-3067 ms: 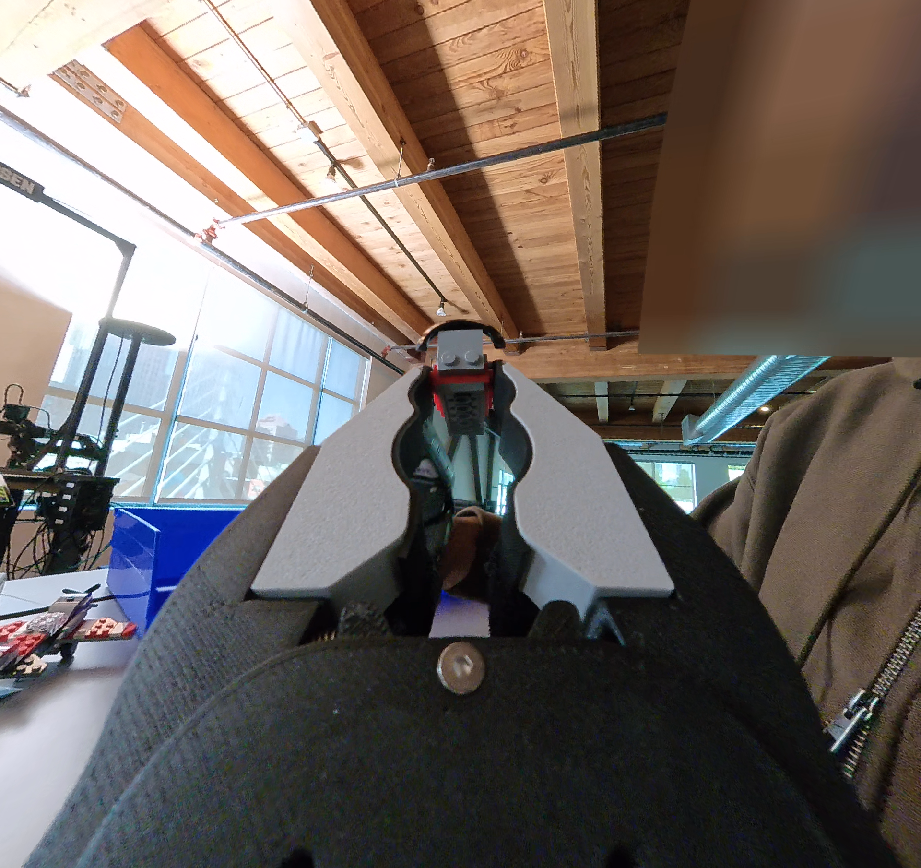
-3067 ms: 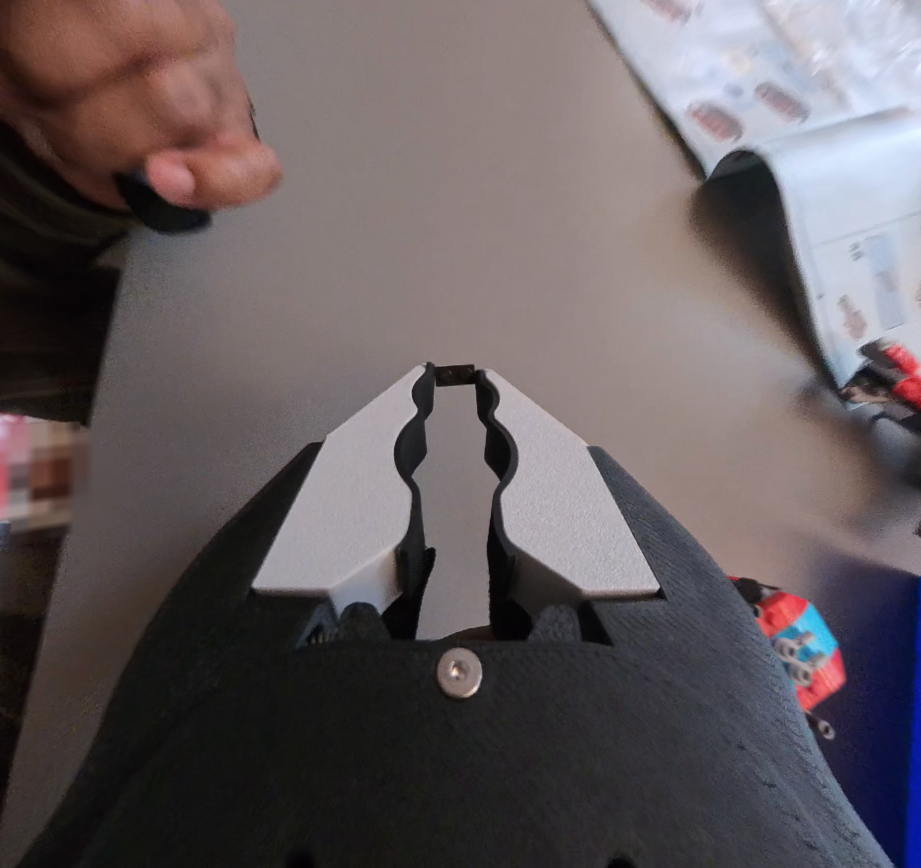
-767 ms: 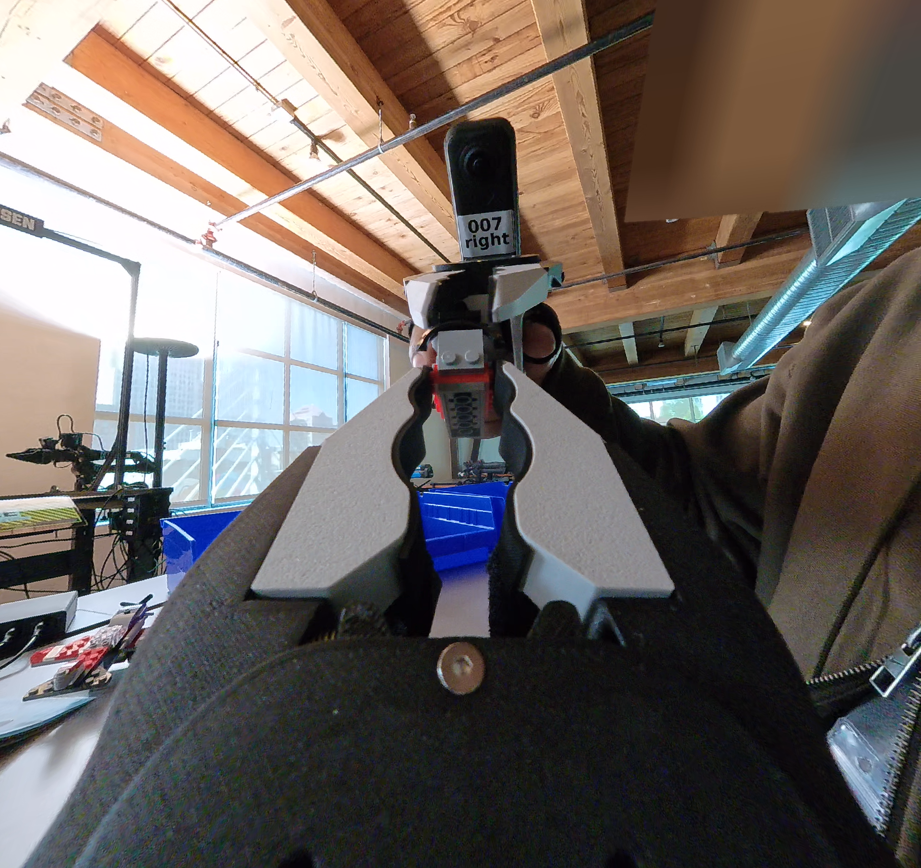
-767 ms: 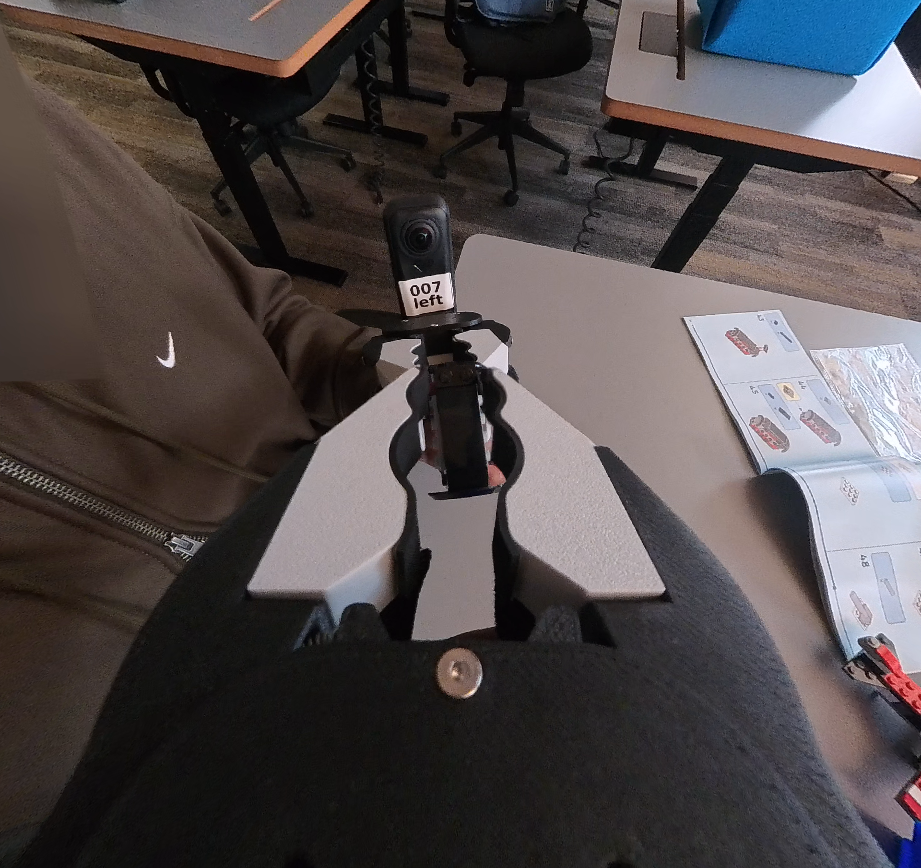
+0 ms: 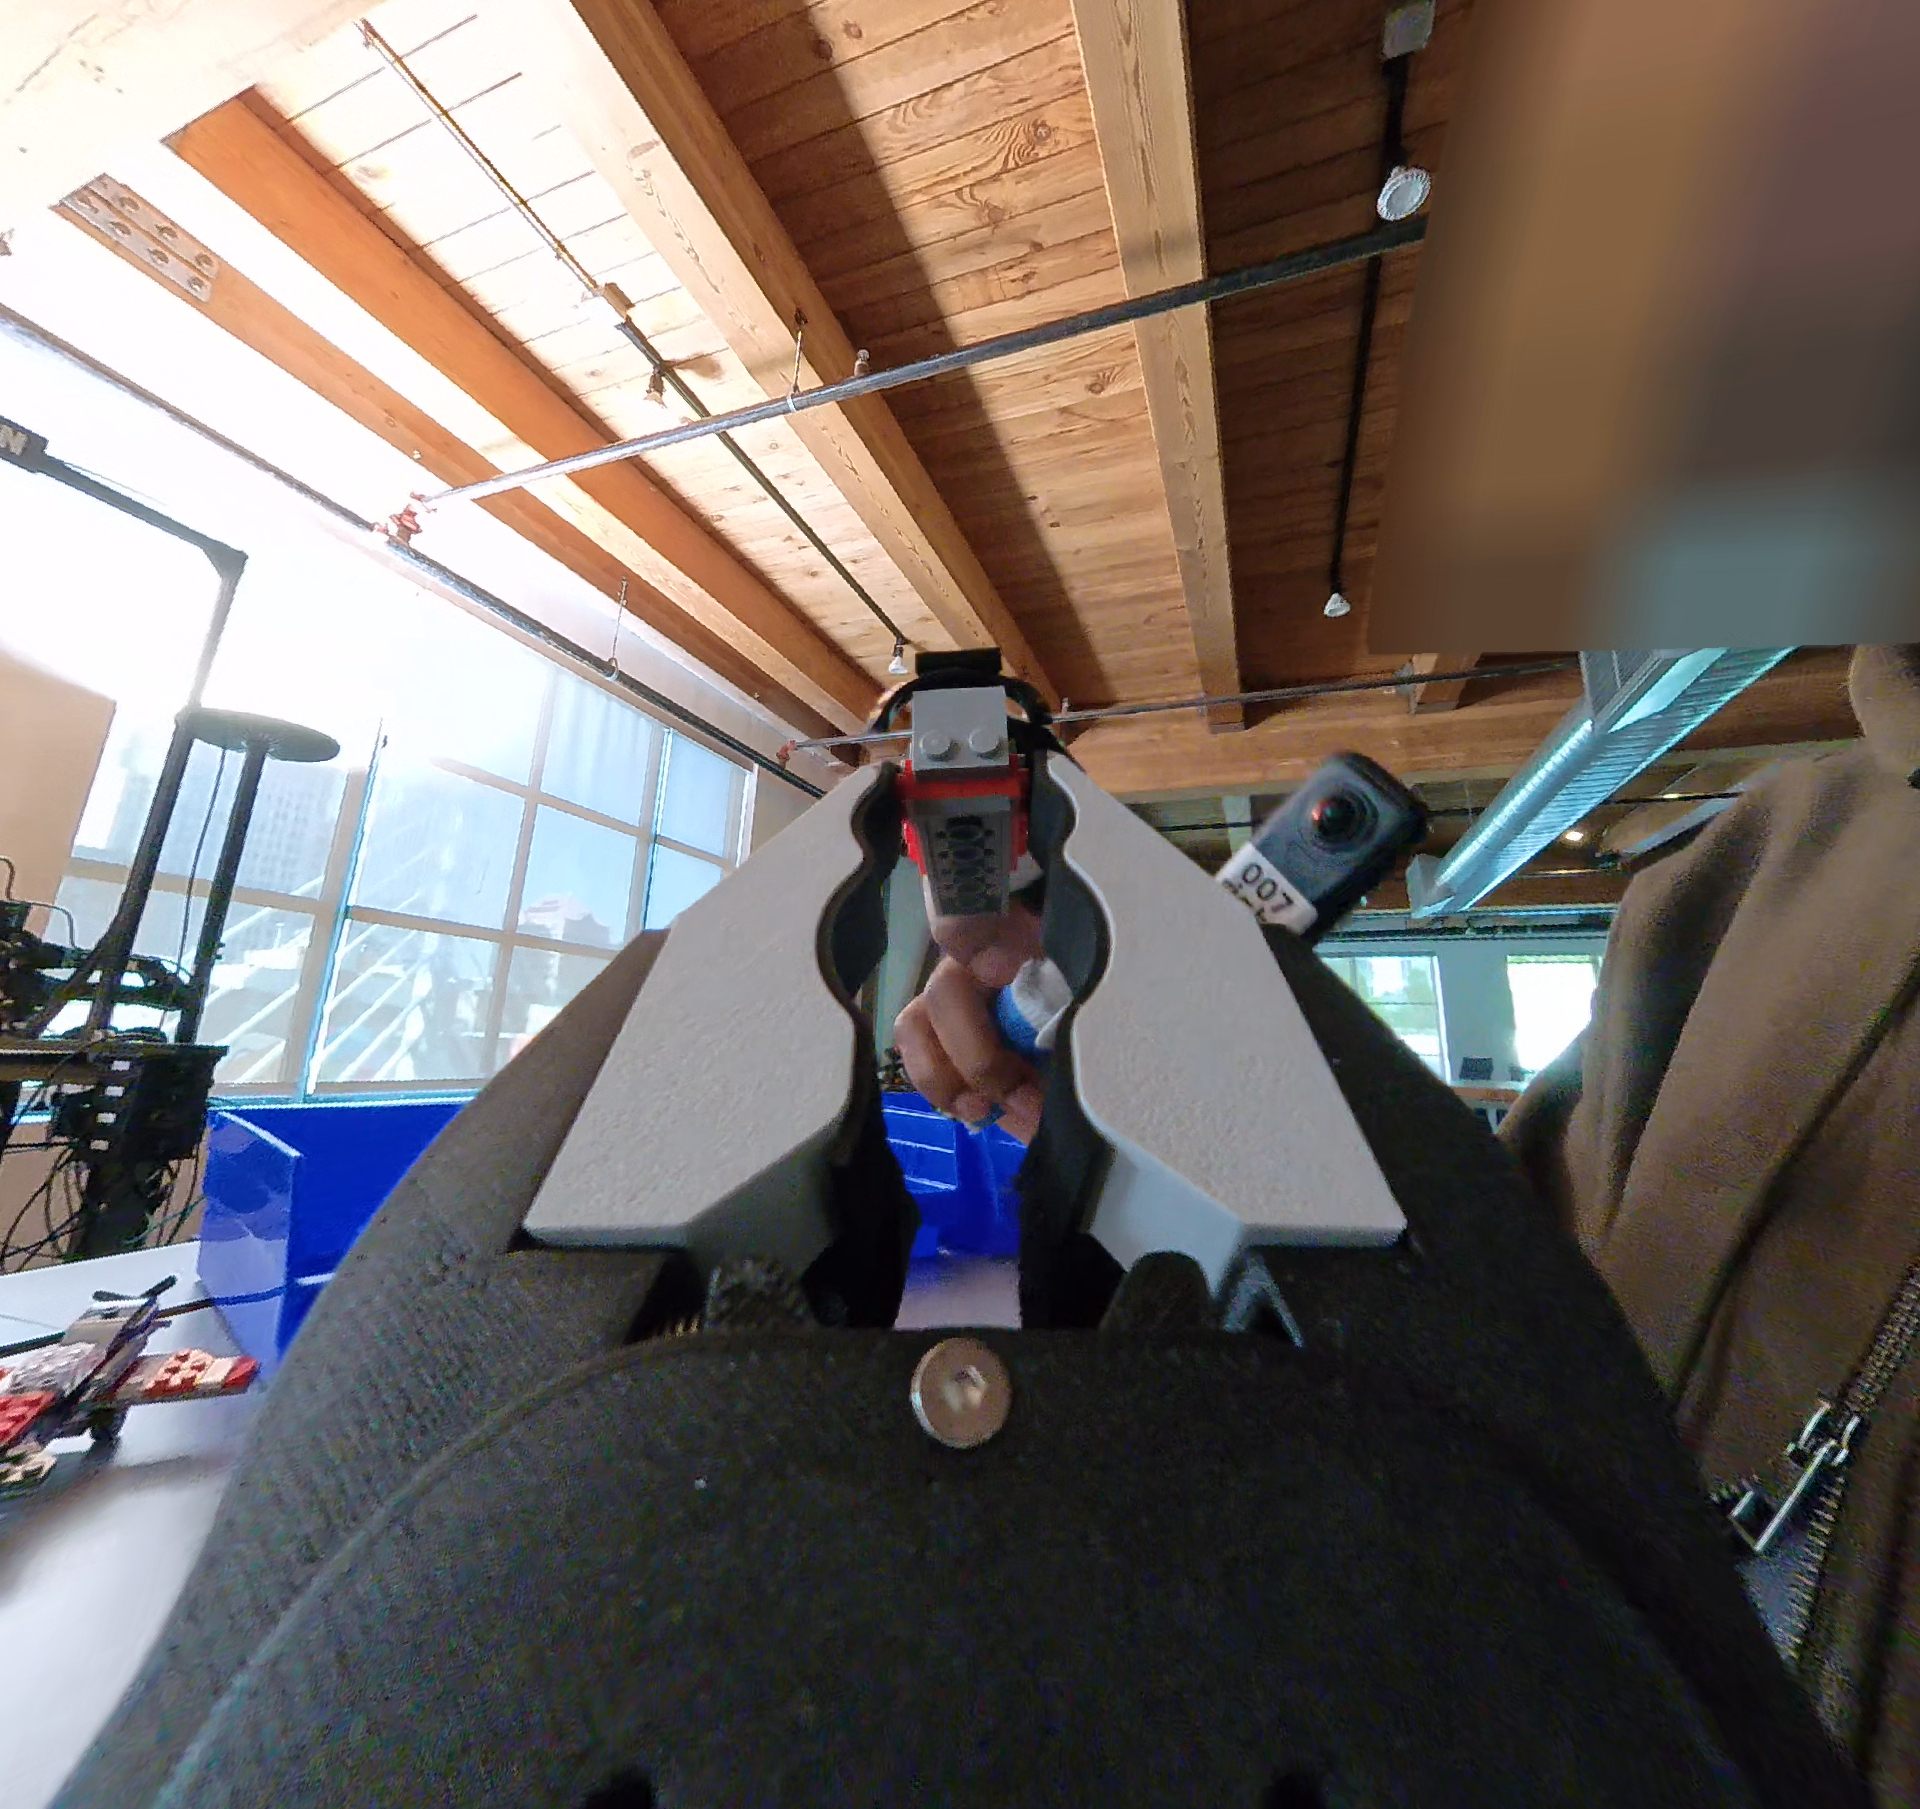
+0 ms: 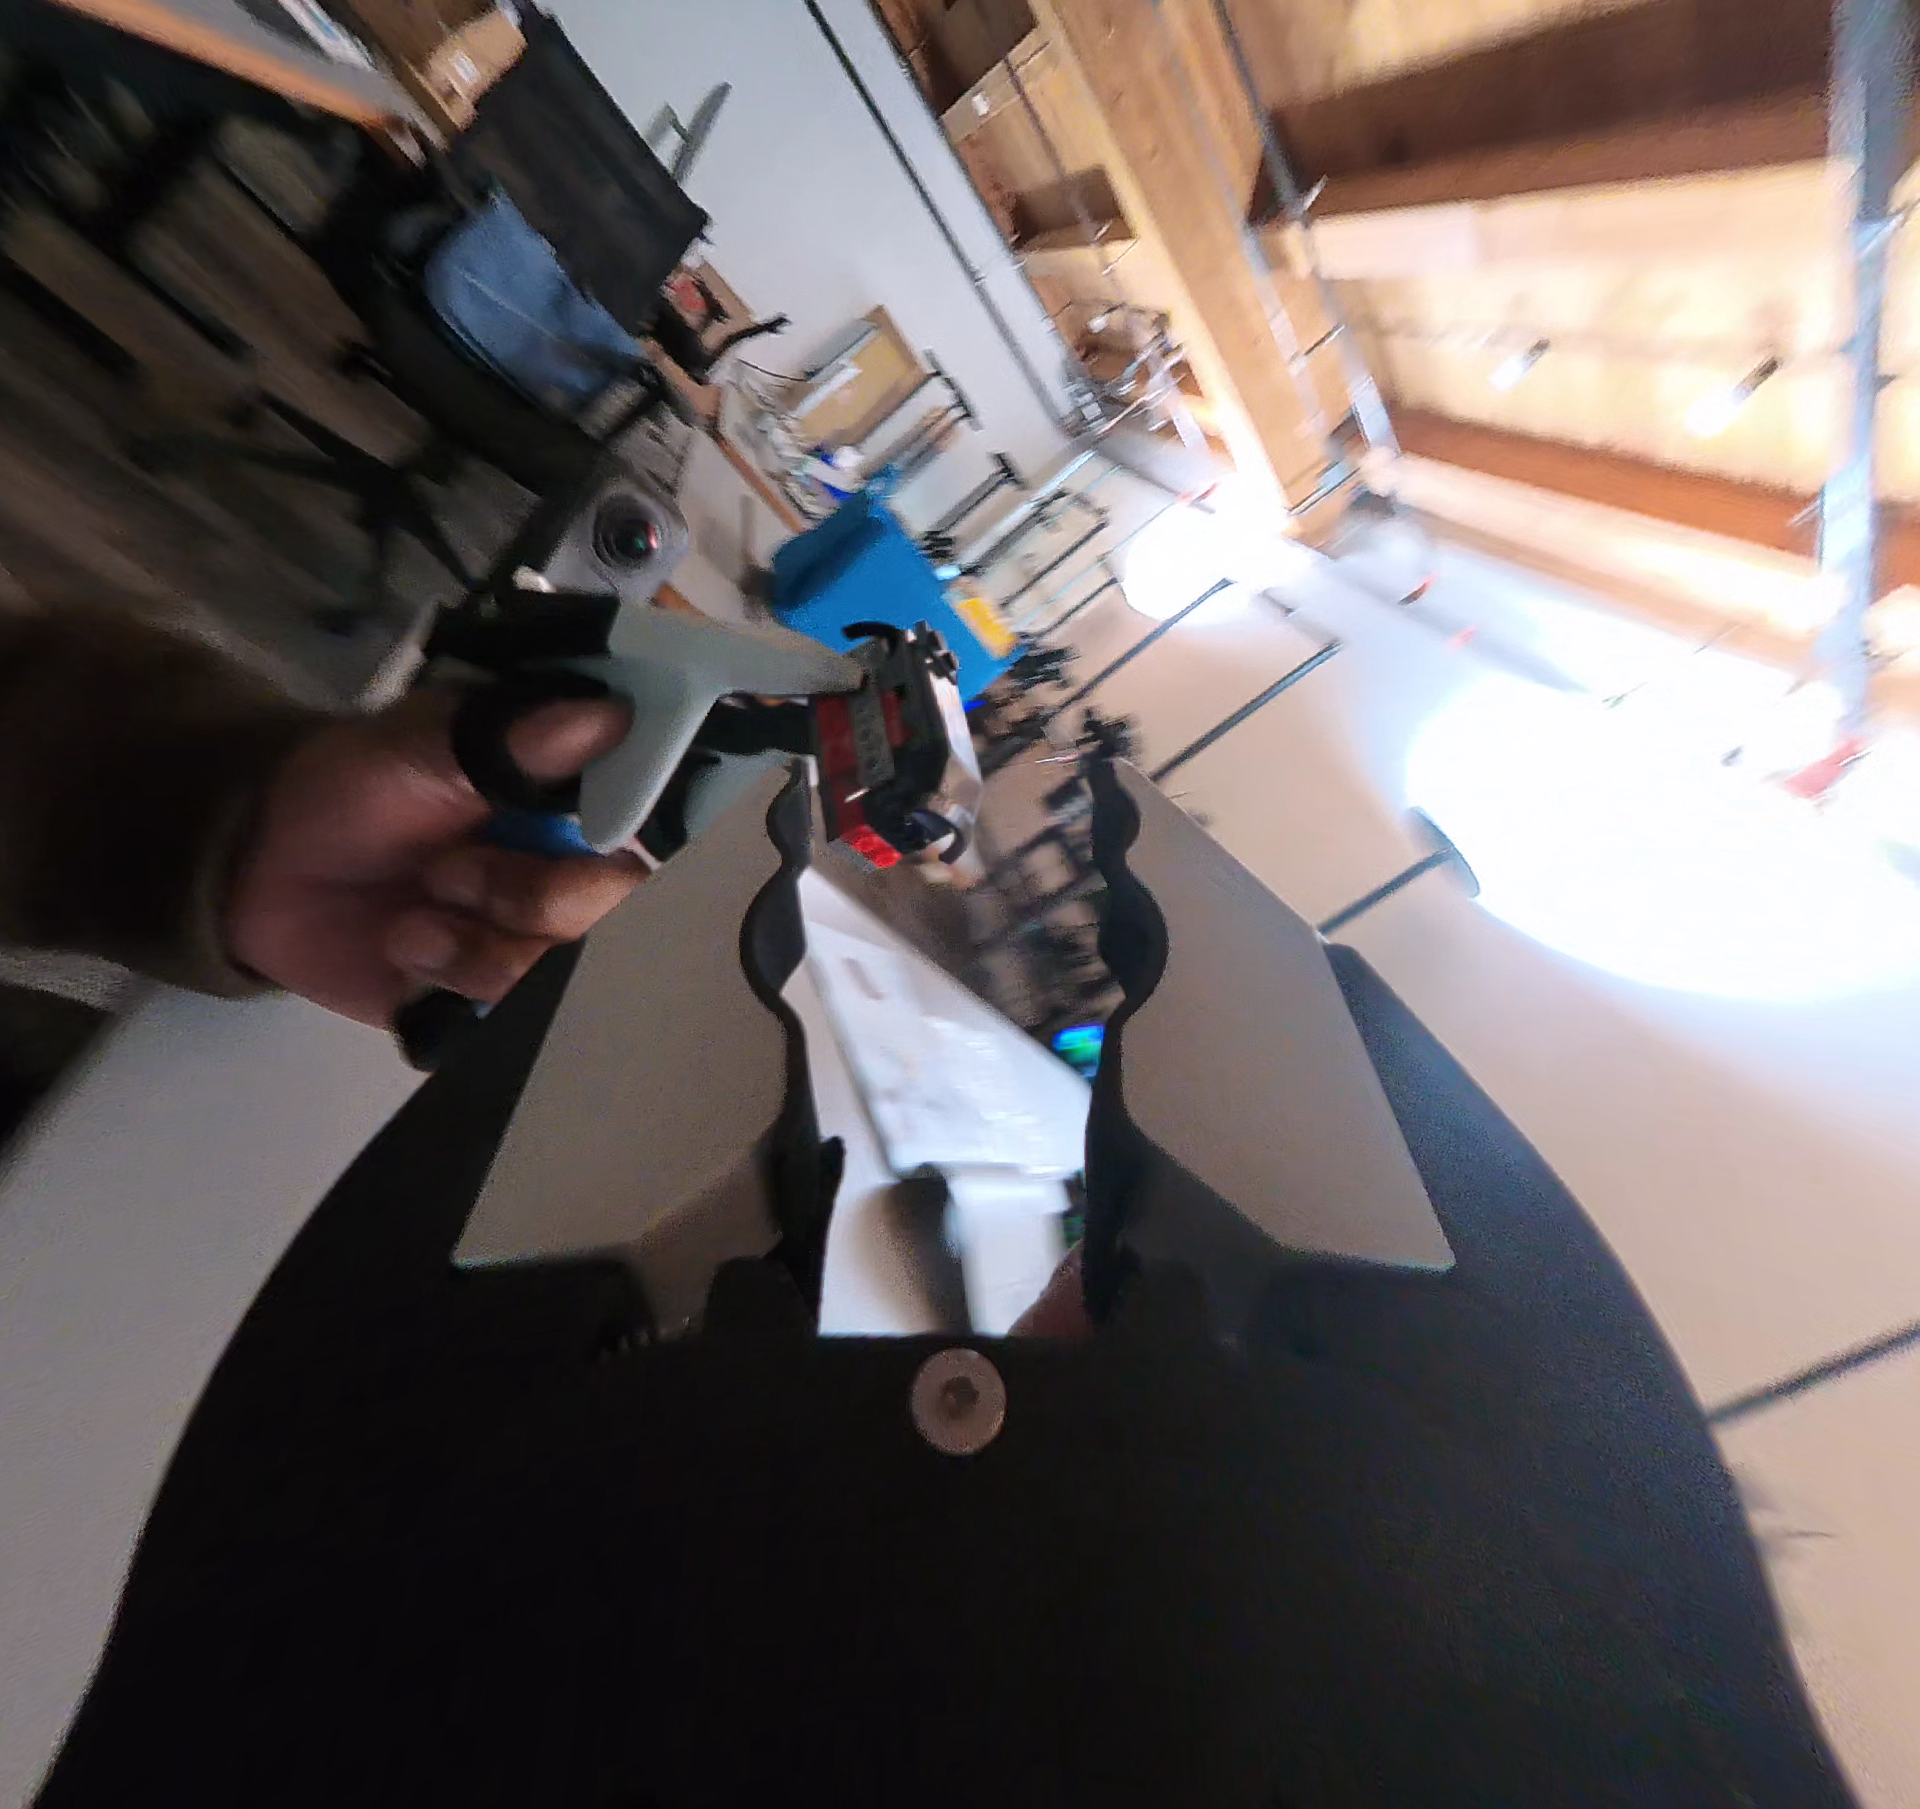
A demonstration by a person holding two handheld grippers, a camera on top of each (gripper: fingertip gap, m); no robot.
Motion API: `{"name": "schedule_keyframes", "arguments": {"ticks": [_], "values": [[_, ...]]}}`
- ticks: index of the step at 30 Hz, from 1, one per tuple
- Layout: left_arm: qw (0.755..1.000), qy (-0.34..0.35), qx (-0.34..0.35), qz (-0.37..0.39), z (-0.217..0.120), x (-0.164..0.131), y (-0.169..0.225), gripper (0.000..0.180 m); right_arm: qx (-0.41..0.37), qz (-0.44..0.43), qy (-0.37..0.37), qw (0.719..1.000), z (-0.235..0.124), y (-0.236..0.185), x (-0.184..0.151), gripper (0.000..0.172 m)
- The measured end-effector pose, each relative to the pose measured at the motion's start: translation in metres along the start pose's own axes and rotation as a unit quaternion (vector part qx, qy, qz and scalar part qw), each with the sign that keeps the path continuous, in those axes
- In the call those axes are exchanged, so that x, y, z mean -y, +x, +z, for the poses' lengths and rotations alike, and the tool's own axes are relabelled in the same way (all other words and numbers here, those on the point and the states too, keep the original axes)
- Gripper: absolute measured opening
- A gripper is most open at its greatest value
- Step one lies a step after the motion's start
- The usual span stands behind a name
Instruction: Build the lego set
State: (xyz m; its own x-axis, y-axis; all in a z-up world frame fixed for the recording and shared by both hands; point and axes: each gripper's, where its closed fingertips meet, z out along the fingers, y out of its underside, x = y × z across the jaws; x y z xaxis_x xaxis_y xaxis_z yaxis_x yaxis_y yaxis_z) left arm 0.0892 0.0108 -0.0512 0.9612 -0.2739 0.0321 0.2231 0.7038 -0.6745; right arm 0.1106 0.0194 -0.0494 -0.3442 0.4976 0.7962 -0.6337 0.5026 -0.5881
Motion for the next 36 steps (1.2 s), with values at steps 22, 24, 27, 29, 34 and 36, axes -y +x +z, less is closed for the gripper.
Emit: {"name": "schedule_keyframes", "arguments": {"ticks": [22, 24, 27, 29, 34, 36], "values": [[0.999, -0.003, -0.027, -0.047, 0.004, -0.008, 0.005, 0.024, -0.023, -0.225, -0.014, 0.974, 0.009, -0.01, -0.016, 0.05], [0.998, 0.002, -0.029, -0.057, 0.004, -0.008, 0.006, 0.024, -0.02, -0.234, -0.014, 0.972, 0.01, -0.009, -0.016, 0.049], [0.997, 0.005, -0.033, -0.065, 0.006, -0.009, 0.008, 0.024, -0.022, -0.241, -0.013, 0.97, 0.01, -0.008, -0.017, 0.047], [0.997, 0.004, -0.035, -0.066, 0.007, -0.011, 0.009, 0.024, -0.027, -0.241, -0.012, 0.97, 0.01, -0.007, -0.016, 0.046], [0.997, 0.002, -0.038, -0.07, 0.008, -0.013, 0.01, 0.024, -0.035, -0.248, -0.009, 0.968, 0.008, -0.006, -0.015, 0.04], [0.997, 0.0, -0.039, -0.07, 0.008, -0.013, 0.01, 0.024, -0.037, -0.256, -0.011, 0.966, 0.009, -0.006, -0.016, 0.038]]}}
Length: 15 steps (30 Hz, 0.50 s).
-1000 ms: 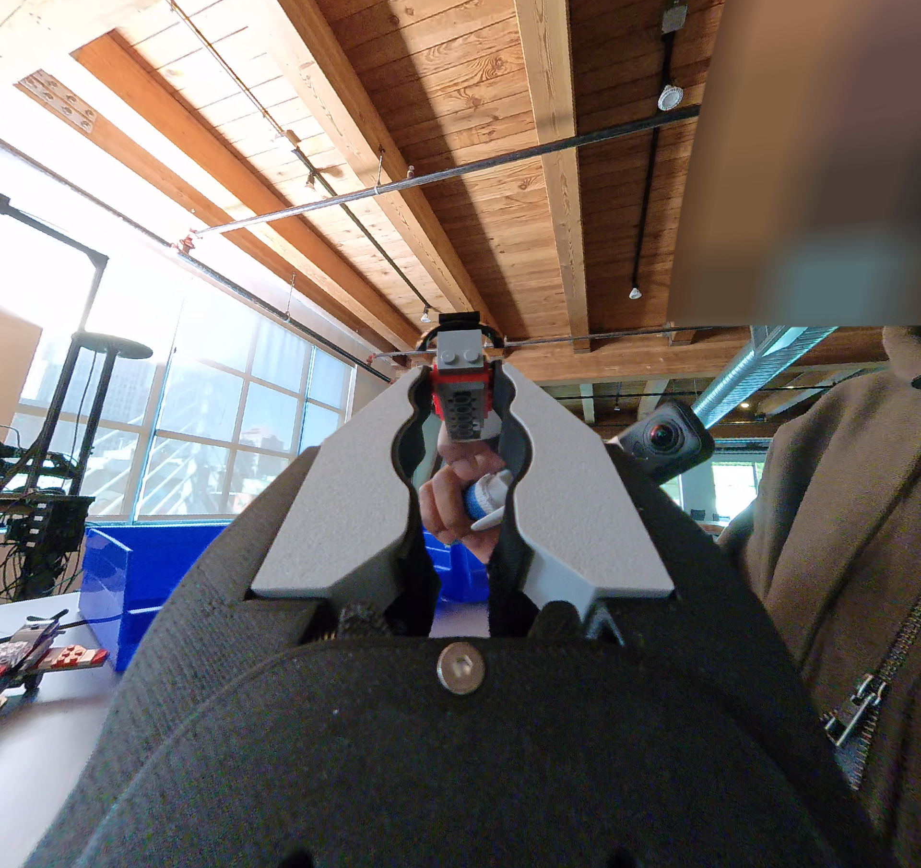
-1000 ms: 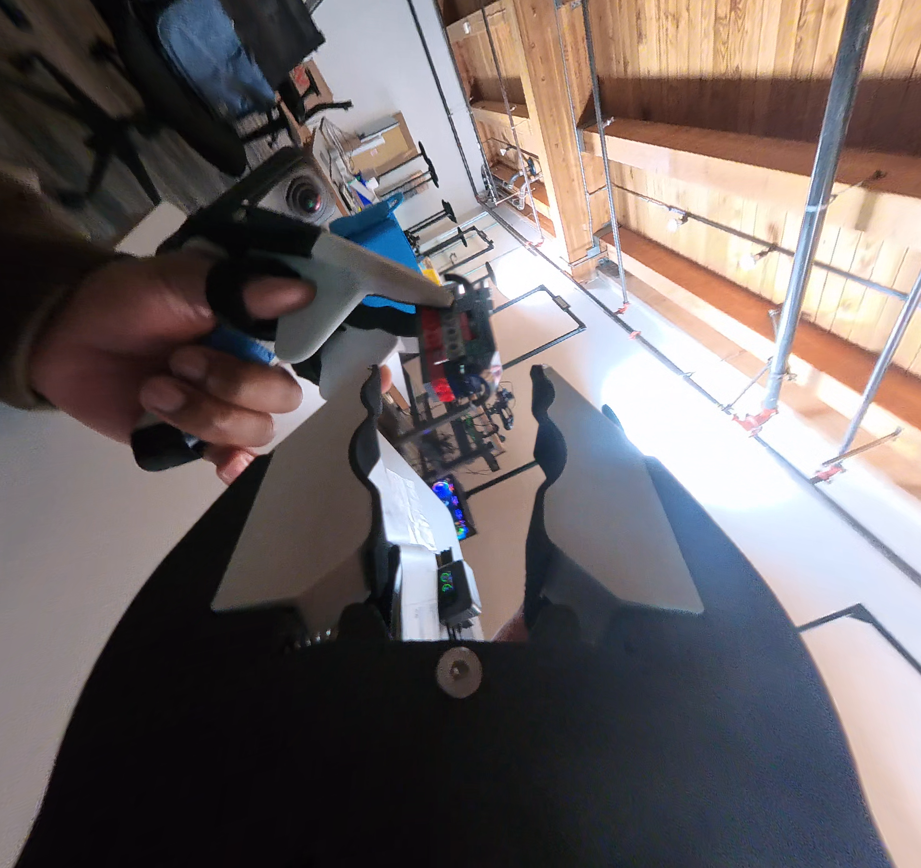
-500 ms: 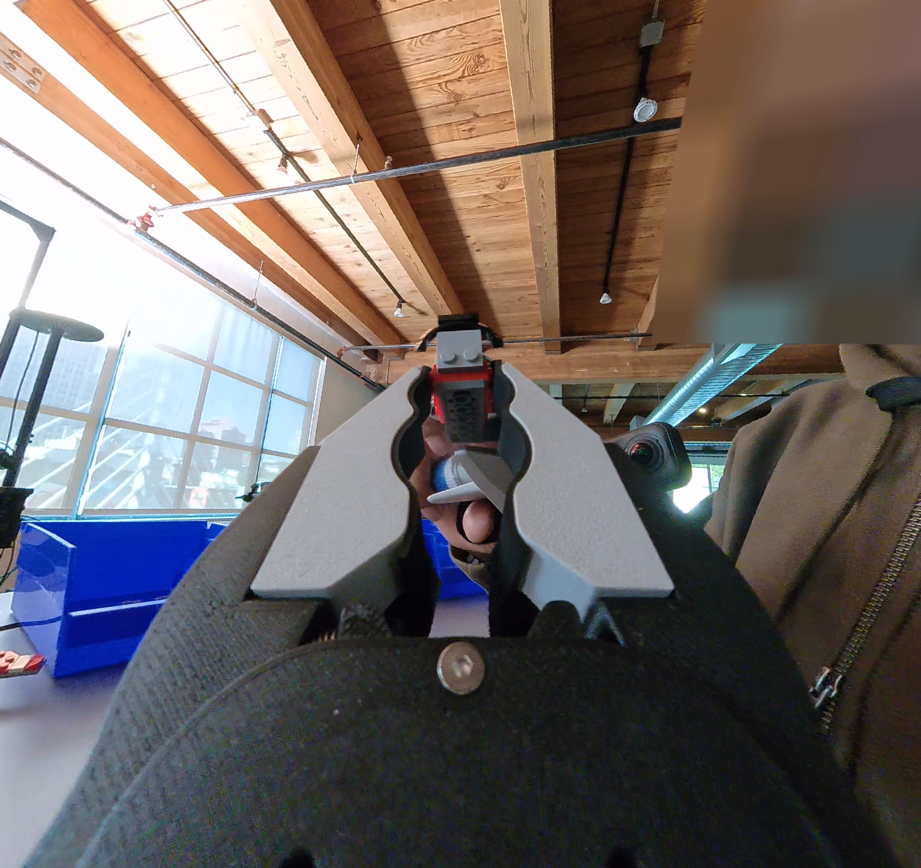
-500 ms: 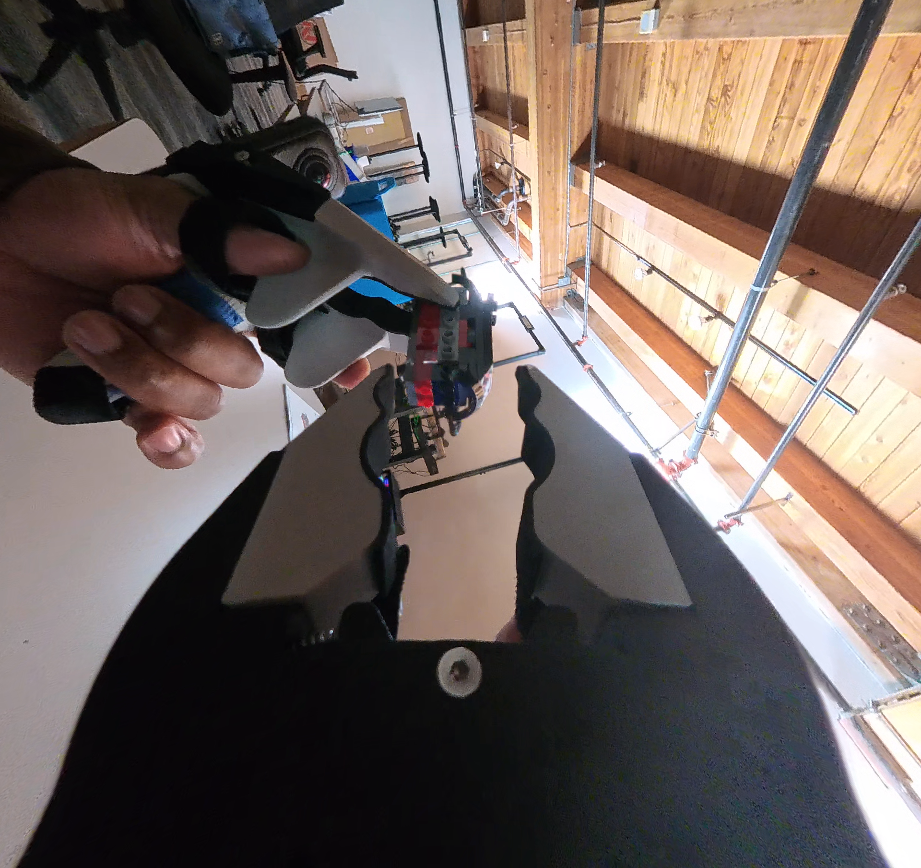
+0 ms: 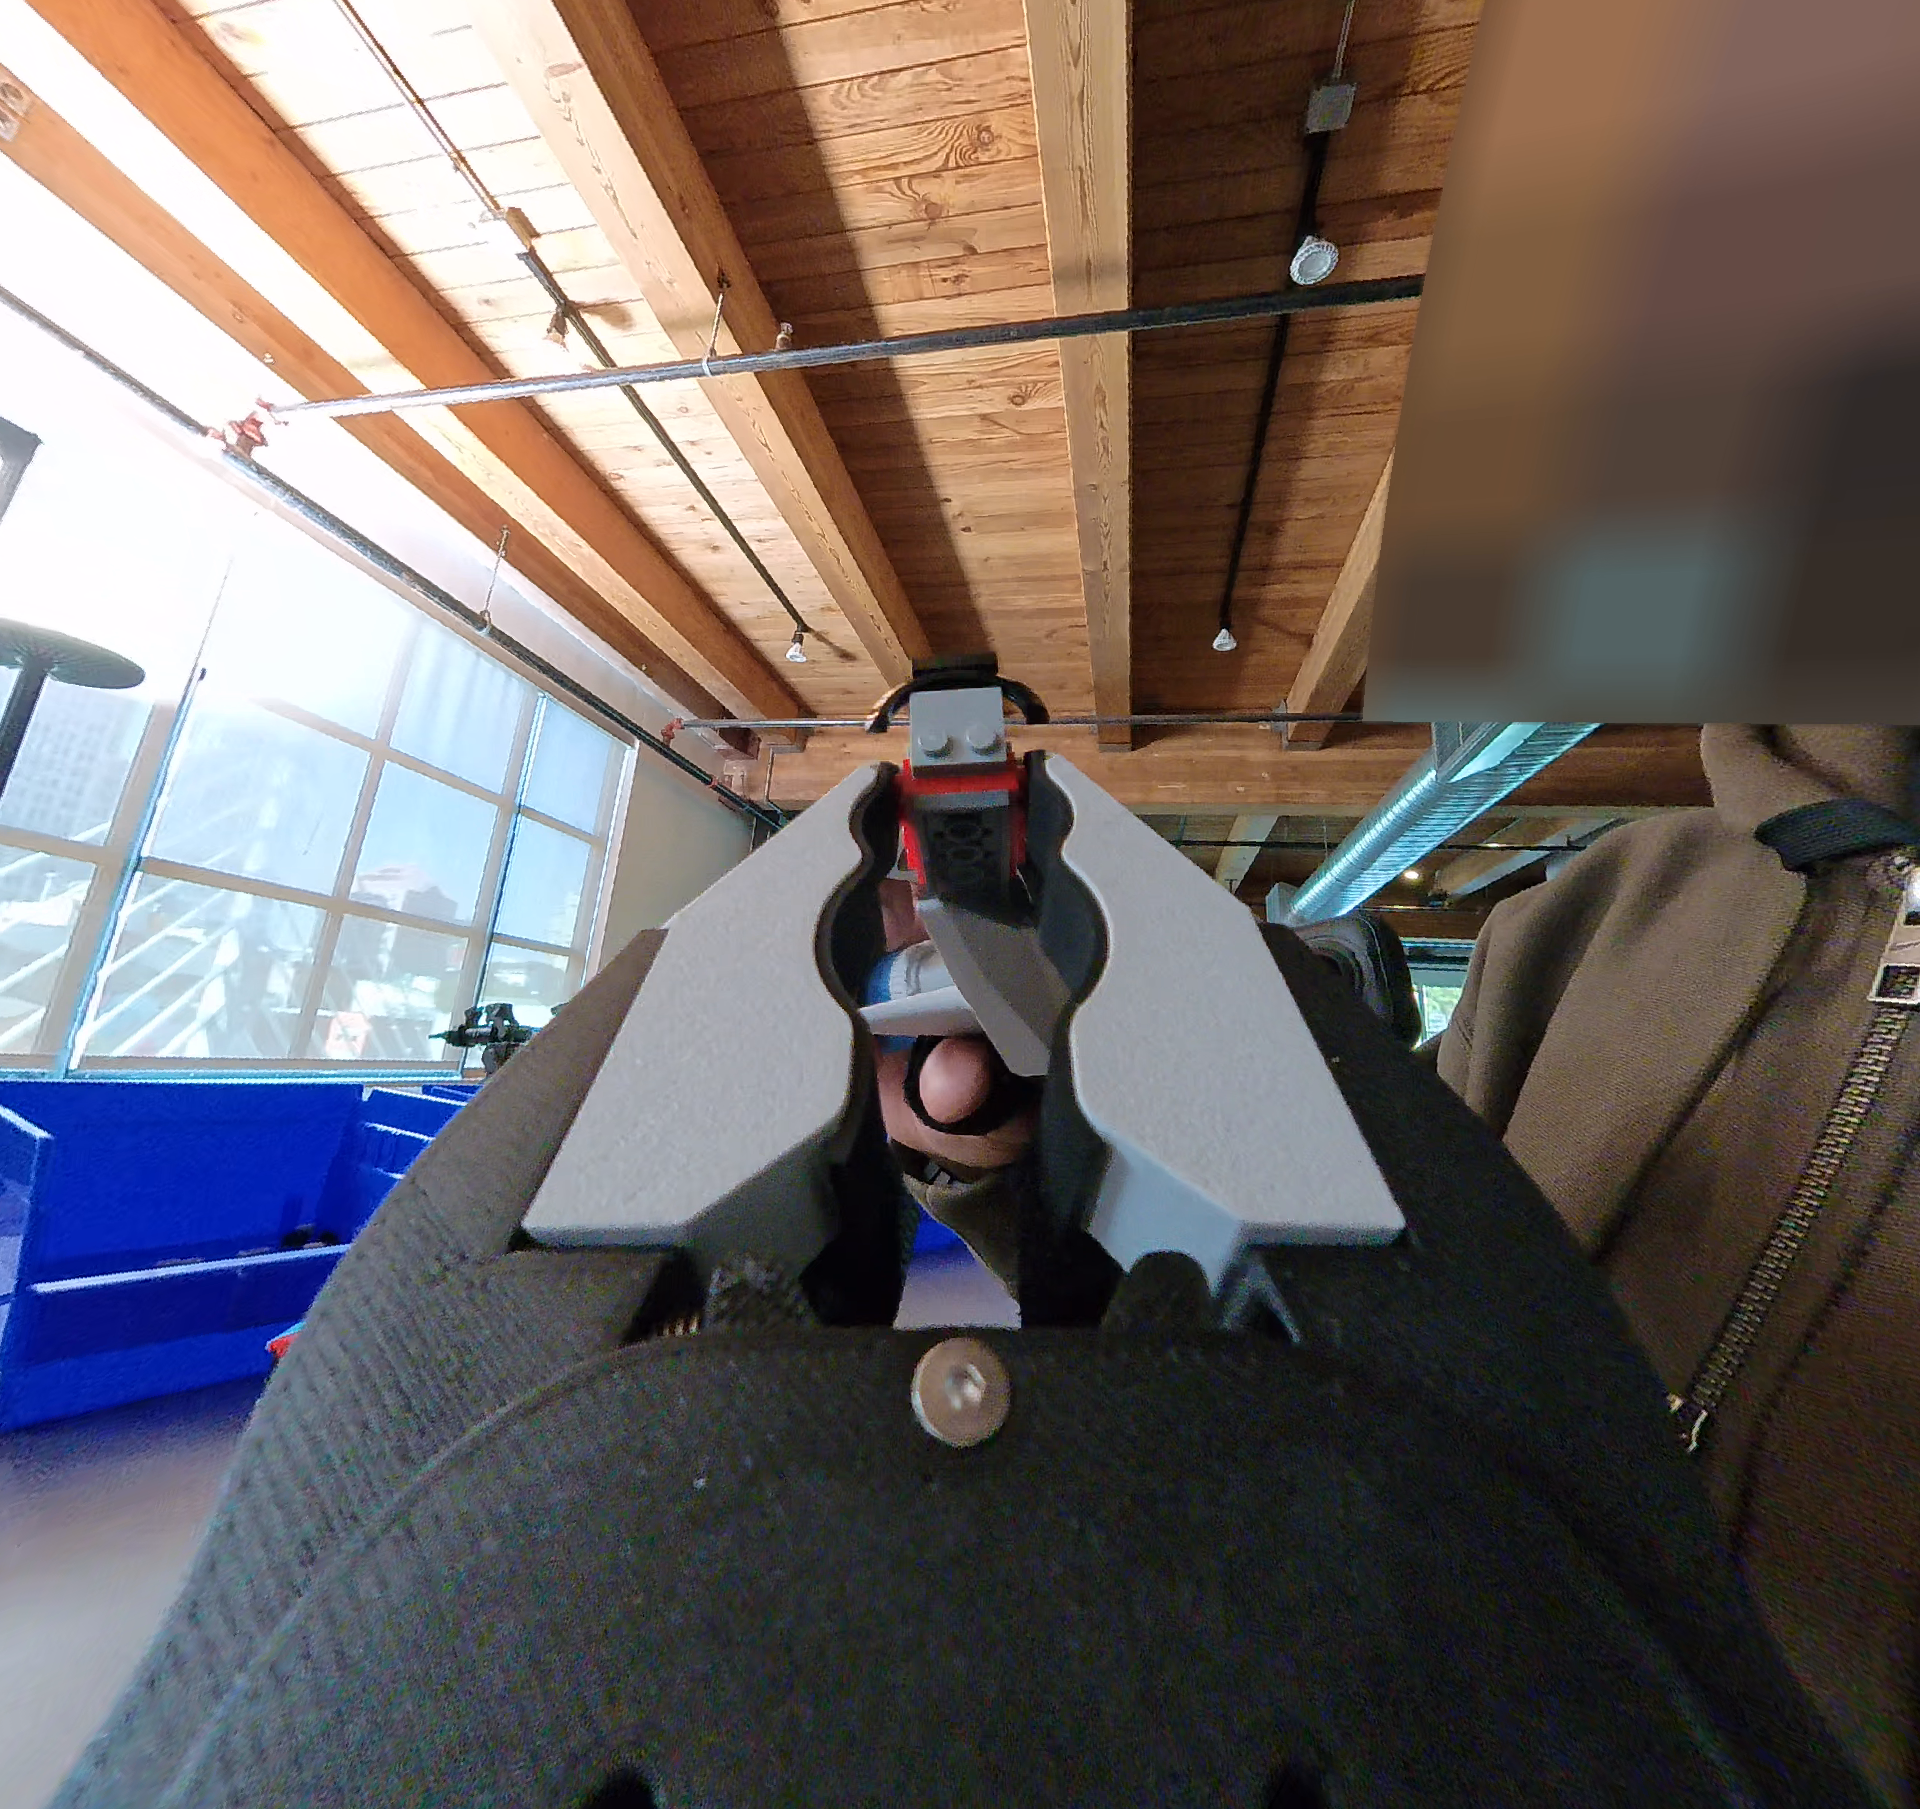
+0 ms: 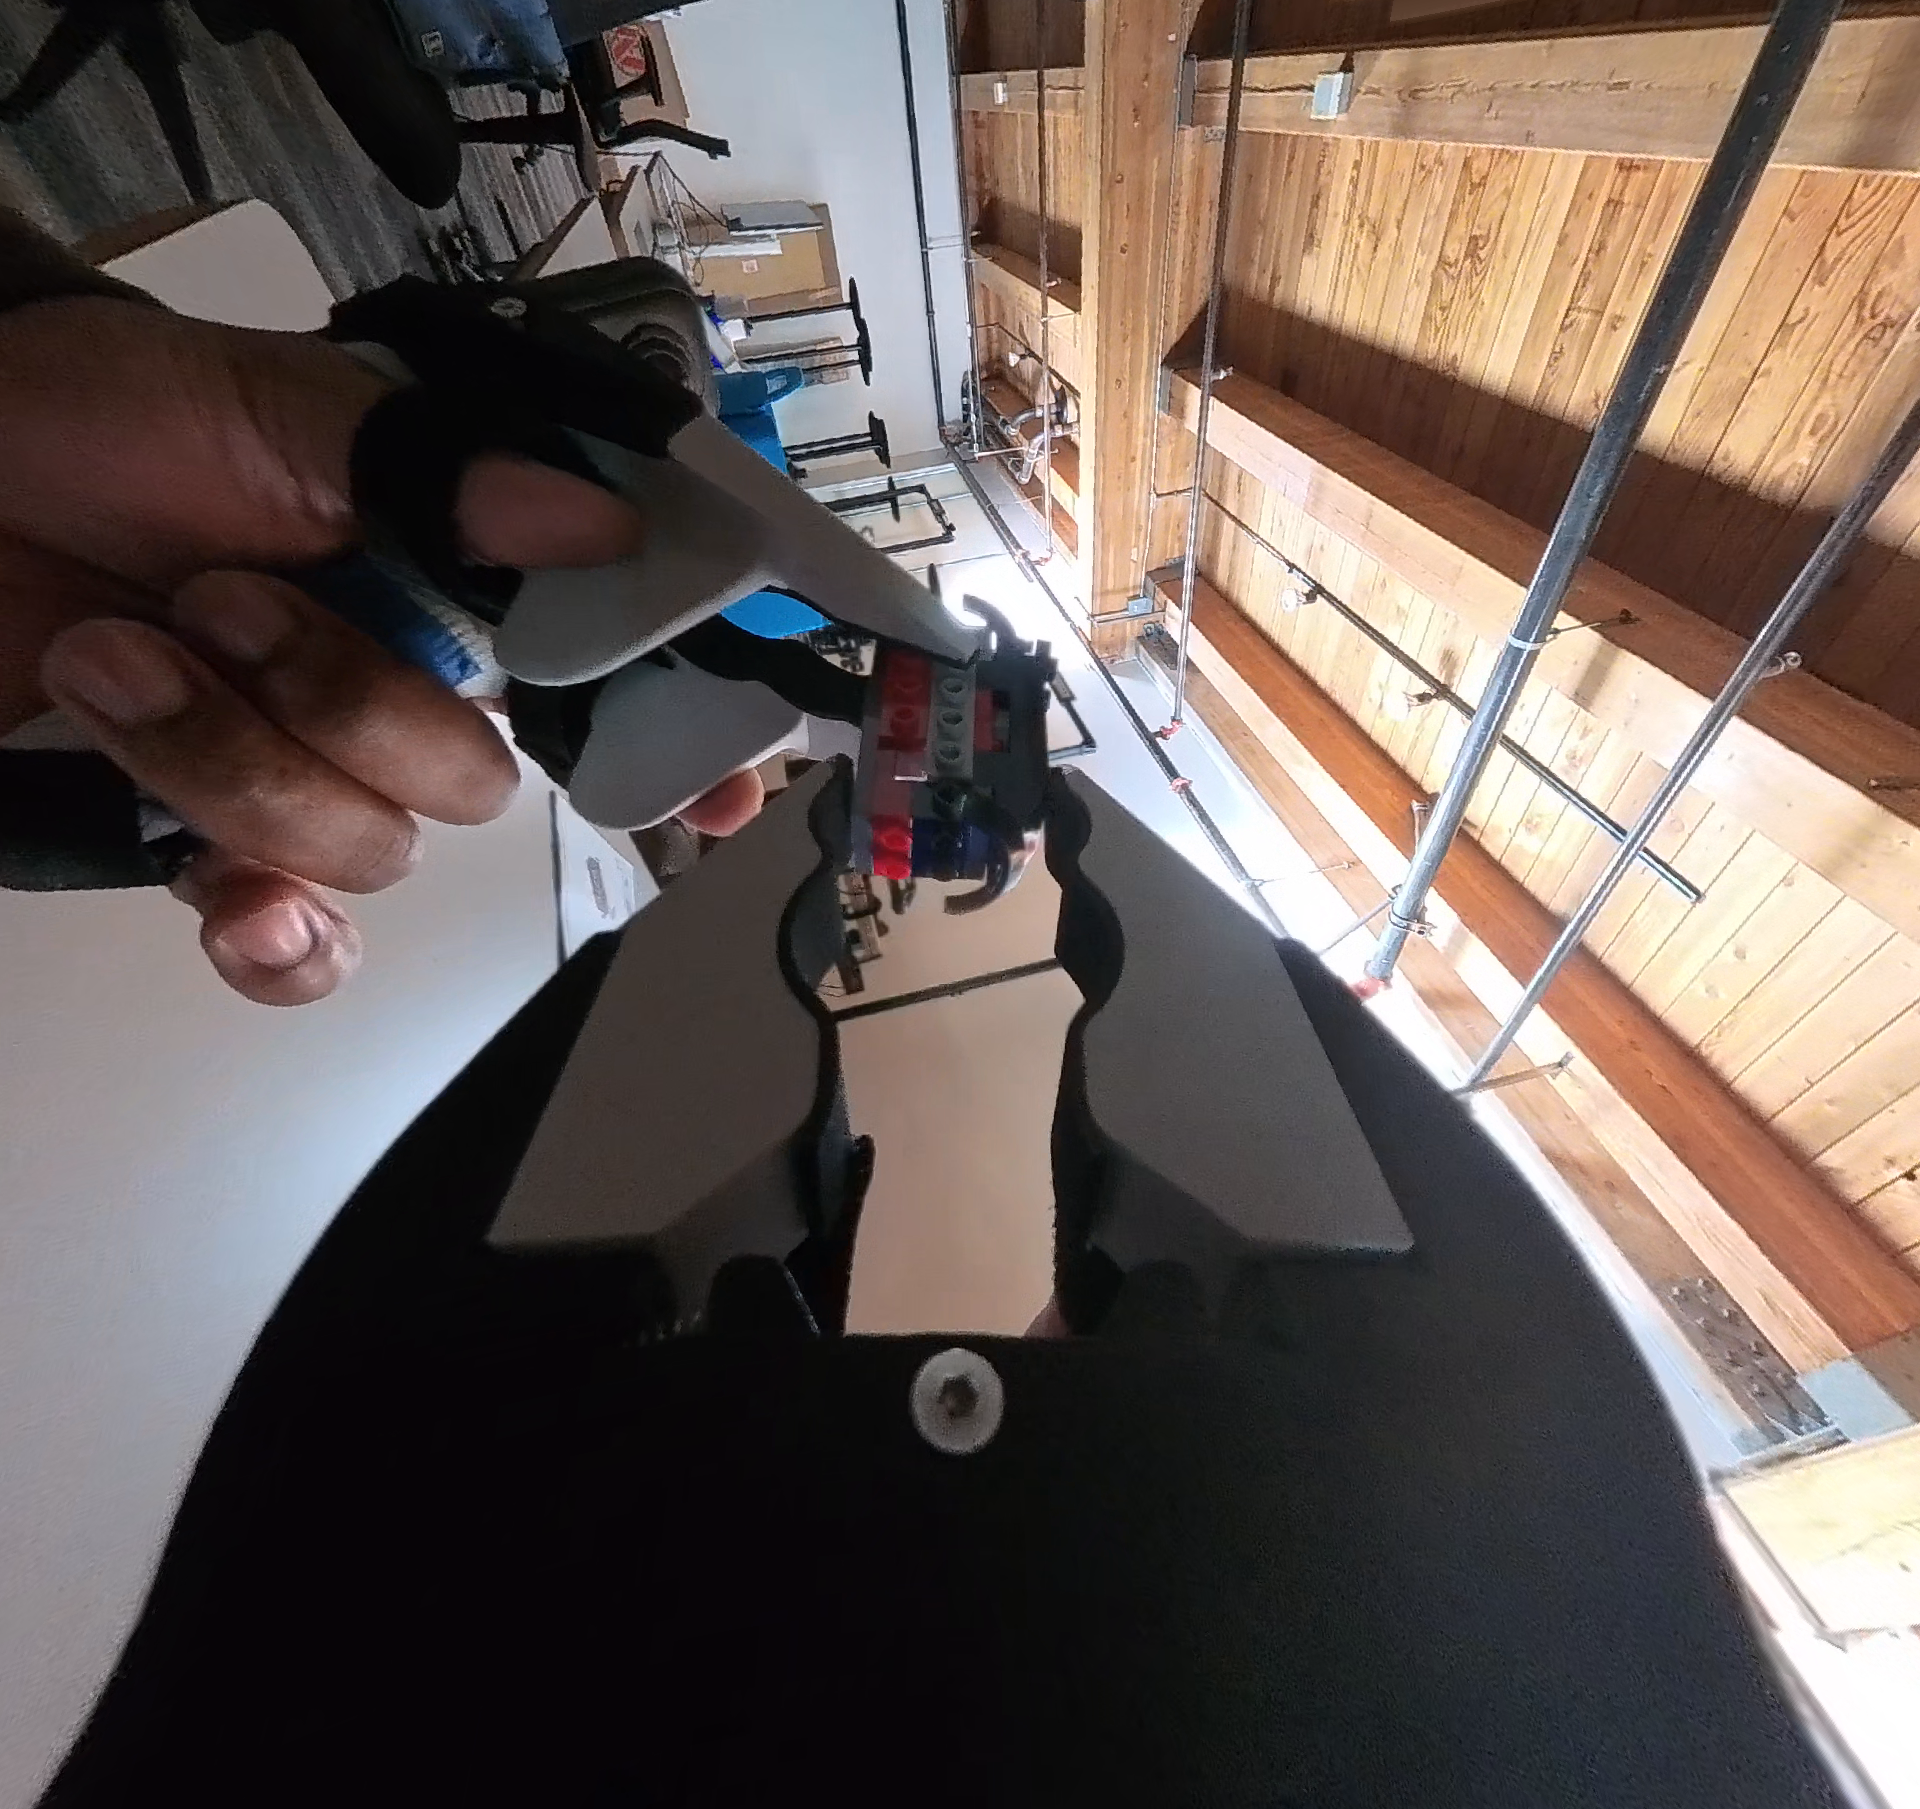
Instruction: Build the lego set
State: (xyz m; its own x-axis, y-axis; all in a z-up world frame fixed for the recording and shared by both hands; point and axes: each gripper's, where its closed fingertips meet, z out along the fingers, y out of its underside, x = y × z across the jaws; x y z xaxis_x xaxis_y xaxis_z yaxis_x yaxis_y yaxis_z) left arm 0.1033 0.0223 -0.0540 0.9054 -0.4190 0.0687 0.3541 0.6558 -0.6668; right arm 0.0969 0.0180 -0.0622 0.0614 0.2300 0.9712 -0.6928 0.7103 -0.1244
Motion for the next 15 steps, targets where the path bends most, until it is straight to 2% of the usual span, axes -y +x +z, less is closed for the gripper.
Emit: {"name": "schedule_keyframes", "arguments": {"ticks": [10, 15], "values": [[0.998, -0.05, 0.002, 0.045, 0.006, -0.014, 0.002, 0.025, -0.001, -0.011, -0.01, 1.0, -0.013, 0.001, -0.004, 0.037], [0.992, -0.098, 0.017, 0.084, 0.004, -0.024, -0.004, 0.037, 0.001, 0.001, -0.012, 1.0, -0.021, 0.006, -0.008, 0.037]]}}
